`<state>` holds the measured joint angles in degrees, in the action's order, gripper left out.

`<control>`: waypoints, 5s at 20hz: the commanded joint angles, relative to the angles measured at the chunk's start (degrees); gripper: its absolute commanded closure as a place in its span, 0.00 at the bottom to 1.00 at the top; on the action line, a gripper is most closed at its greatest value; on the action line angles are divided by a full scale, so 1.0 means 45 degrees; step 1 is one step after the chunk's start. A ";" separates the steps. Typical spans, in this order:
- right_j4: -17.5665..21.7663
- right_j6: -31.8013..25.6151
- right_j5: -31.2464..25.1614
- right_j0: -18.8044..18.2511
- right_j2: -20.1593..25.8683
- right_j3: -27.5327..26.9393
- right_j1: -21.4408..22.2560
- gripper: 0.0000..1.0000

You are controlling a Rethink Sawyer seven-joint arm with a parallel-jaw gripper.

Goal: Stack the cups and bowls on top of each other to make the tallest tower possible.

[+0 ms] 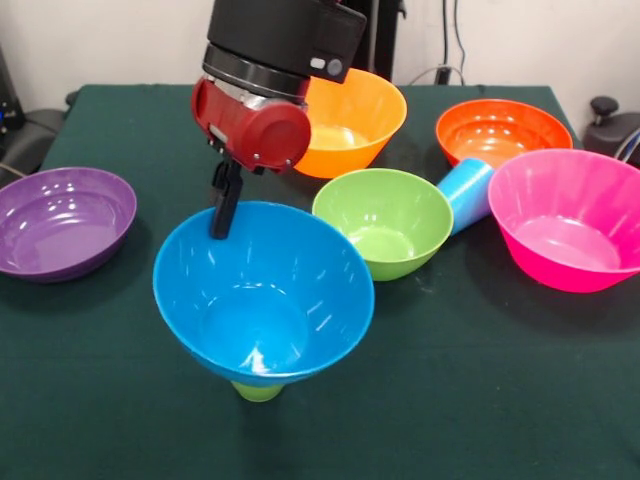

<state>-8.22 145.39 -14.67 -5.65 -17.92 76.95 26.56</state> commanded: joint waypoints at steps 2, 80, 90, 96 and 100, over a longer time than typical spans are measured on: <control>-0.0269 0.1037 -0.0867 0.0169 0.0741 -0.0465 -0.0169 1.00; -0.0618 0.1227 0.0116 -0.0022 0.1655 0.1928 0.0700 1.00; -0.0121 0.0285 0.0557 -0.1192 0.2348 0.2617 0.1345 1.00; 0.0131 -0.0110 0.0777 -0.2045 0.2930 0.2678 0.1627 1.00; 0.0295 -0.0326 0.0646 -0.2301 0.3045 0.2489 0.1678 1.00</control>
<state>-11.40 145.39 -14.81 -14.55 -11.67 84.93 33.50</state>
